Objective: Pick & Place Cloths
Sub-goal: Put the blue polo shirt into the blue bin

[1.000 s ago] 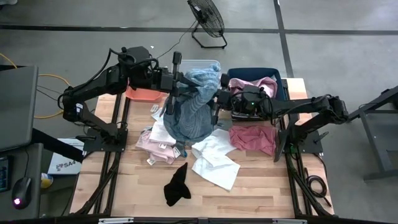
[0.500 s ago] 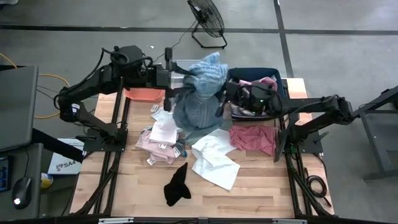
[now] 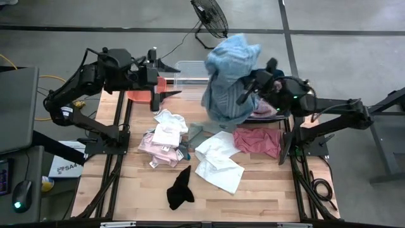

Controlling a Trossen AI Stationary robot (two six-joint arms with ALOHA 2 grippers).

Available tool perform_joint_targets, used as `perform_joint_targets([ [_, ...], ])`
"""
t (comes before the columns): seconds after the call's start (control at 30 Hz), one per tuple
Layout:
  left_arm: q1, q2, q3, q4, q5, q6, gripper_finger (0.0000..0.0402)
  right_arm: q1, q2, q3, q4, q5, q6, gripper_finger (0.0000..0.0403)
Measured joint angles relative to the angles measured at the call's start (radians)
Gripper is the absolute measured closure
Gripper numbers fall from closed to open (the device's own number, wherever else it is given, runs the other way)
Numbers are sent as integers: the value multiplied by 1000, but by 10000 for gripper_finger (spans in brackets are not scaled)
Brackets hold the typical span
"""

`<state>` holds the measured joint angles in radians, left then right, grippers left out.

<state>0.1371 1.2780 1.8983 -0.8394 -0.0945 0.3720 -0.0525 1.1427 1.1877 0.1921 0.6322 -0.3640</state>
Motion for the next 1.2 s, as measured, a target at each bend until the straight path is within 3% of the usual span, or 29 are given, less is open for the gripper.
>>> perform_joint_targets([
  [0.33,0,-1,-60,-166,0,-120,135,0,-85,0,138,253,-278,398],
  [0.77,0,-12,-342,-92,1,-207,170,0,-98,1,159,755,-587,398],
  [1.0,0,-62,-576,103,14,-243,181,-24,-102,1,58,829,-508,398],
  [1.2,0,-114,-707,197,37,-261,181,-84,-95,1,-264,854,-205,398],
])
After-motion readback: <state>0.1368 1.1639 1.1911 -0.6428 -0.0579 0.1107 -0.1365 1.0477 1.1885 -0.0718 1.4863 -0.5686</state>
